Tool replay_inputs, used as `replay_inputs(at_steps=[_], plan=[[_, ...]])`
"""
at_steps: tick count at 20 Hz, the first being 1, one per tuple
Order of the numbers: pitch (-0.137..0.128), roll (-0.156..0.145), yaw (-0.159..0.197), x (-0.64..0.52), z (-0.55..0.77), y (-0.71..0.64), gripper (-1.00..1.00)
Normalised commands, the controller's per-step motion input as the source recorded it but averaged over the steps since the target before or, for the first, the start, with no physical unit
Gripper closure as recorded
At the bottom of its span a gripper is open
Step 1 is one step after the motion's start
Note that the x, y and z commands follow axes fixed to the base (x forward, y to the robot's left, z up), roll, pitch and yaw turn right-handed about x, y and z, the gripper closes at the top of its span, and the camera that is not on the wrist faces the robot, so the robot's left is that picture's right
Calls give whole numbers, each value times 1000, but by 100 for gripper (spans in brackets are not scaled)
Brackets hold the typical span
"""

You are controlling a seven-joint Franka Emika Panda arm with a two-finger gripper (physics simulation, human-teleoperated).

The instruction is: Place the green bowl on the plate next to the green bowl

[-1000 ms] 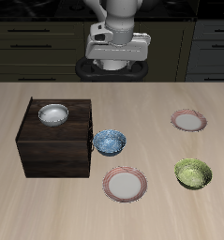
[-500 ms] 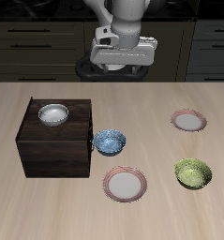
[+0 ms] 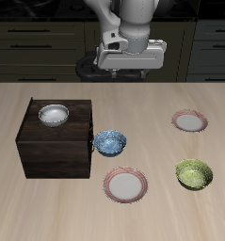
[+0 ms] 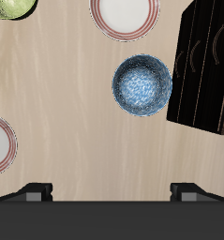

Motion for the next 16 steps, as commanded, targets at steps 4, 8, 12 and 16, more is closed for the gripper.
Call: replay_inputs(at_steps=[4,8,12,16], plan=[[39,9,14,303,-60,135,-100],[4,0,-10,296,109,168,-100],[-10,-28,19,251,64,156,-100],[23,6,26,306,19,253,-100]])
